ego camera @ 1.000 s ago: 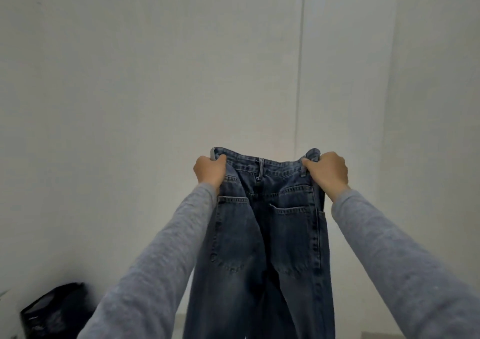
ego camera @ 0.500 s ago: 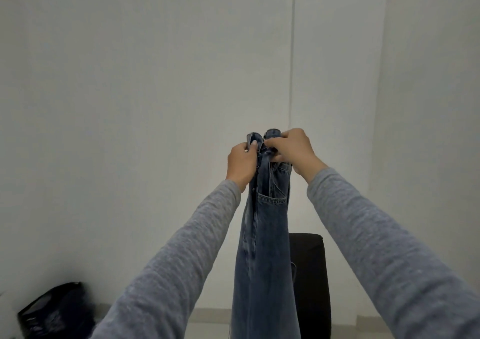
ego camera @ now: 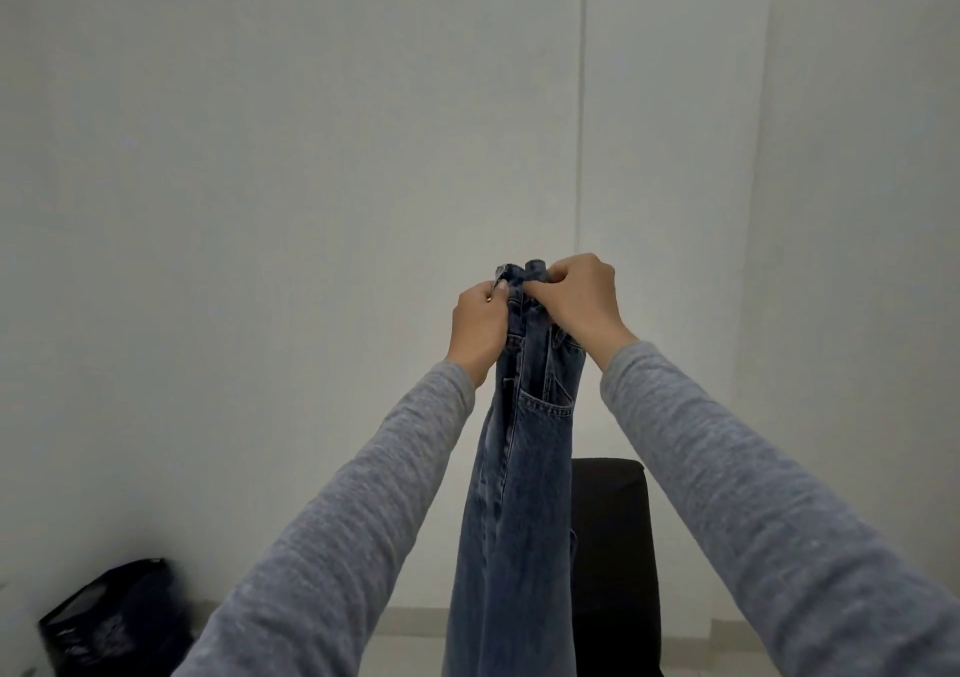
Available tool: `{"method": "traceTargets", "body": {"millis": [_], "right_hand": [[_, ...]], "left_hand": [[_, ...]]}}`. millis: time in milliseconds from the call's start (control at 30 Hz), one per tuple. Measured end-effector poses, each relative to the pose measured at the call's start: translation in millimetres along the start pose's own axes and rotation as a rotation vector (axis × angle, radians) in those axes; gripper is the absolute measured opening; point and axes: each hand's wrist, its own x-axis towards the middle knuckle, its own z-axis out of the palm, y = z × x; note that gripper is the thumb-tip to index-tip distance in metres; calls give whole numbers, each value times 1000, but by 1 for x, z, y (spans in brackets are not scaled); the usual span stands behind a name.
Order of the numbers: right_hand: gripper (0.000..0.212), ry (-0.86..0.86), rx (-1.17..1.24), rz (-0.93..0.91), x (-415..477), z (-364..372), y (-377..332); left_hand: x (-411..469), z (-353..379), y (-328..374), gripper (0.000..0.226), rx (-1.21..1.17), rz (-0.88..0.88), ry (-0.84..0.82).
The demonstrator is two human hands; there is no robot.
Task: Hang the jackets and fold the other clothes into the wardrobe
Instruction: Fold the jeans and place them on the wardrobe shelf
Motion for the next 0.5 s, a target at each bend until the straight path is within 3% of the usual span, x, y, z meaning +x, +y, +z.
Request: {"method": "traceTargets", "body": {"millis": [100,200,333,500], "right_hand": [[47,-141,139,6,-1,3,3],[39,-266,357,67,-3,7,13],[9,-264,555,64,-7,9,20],[16,-368,605,58,-2,8,23]], "left_hand": [[3,-8,-3,27,-51,-55,-34],[0,-14,-2,27,-100,-78,-76],[-8,-16,6,31,-144,-75,-129],[-16,-27,6,21,-179,-17,-180]]}}
